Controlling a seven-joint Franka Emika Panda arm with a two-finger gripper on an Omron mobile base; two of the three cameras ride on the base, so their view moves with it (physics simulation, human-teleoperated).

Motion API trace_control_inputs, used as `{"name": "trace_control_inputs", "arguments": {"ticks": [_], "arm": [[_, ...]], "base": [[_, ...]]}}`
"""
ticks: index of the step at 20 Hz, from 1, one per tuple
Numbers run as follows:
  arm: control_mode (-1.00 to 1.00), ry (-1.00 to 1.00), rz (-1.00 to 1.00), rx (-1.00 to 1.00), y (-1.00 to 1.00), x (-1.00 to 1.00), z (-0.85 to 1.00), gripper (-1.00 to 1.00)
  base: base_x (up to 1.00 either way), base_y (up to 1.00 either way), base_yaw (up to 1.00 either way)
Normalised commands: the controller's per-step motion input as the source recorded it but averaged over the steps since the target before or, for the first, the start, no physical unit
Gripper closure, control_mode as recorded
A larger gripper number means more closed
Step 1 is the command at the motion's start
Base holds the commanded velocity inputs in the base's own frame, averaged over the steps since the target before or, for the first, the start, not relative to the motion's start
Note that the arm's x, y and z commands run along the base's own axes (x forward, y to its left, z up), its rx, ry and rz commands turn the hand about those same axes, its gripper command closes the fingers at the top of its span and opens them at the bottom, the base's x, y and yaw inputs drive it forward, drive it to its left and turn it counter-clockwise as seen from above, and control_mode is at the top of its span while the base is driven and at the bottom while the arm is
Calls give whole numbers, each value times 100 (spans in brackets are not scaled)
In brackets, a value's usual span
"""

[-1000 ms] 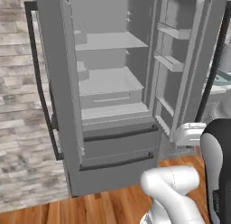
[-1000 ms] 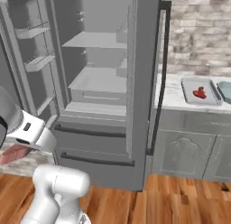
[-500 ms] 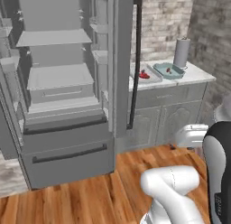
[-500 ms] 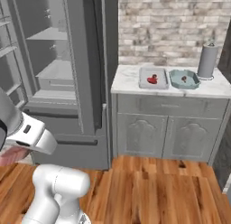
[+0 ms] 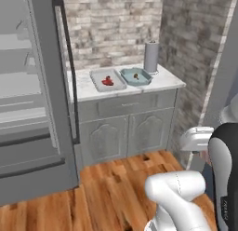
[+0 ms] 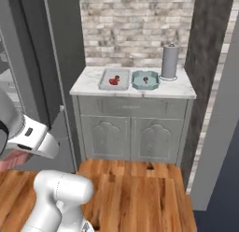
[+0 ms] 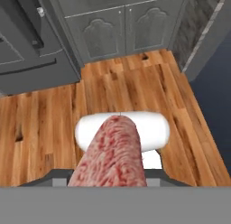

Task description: Place one mushroom and one steak in each tupperware on the nearby counter, to pack two identical lunches.

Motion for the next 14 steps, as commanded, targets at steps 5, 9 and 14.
{"name": "trace_control_inputs", "arguments": {"ticks": [5, 9, 14], "arm": [[100, 0, 0, 0, 0, 0, 0, 100], [100, 0, 0, 0, 0, 0, 0, 100], [100, 0, 0, 0, 0, 0, 0, 100]], "base": [[59, -91, -2], [95, -47, 0], [100, -10, 0]]}}
